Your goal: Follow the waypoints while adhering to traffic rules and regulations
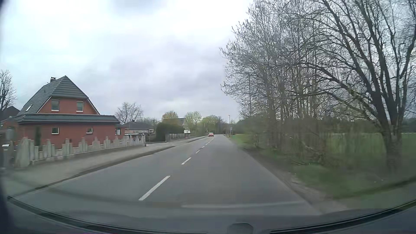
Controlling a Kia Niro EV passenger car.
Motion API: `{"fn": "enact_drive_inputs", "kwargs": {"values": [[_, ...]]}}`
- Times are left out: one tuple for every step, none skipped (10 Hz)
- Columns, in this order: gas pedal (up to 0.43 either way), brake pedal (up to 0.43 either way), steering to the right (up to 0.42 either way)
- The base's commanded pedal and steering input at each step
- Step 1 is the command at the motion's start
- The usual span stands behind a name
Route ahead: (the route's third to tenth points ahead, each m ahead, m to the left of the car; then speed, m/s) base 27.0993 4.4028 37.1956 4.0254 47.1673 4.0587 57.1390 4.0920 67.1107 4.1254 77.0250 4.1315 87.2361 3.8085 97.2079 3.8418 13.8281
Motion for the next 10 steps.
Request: {"fn": "enact_drive_inputs", "kwargs": {"values": [[0.197,0.0,-0.001],[0.197,0.0,-0.001],[0.197,0.0,-0.001],[0.197,0.0,-0.001],[0.197,0.0,-0.001],[0.197,0.0,-0.001],[0.197,0.0,-0.001],[0.189,0.0,-0.001],[0.177,0.0,-0.001],[0.177,0.0,-0.001]]}}
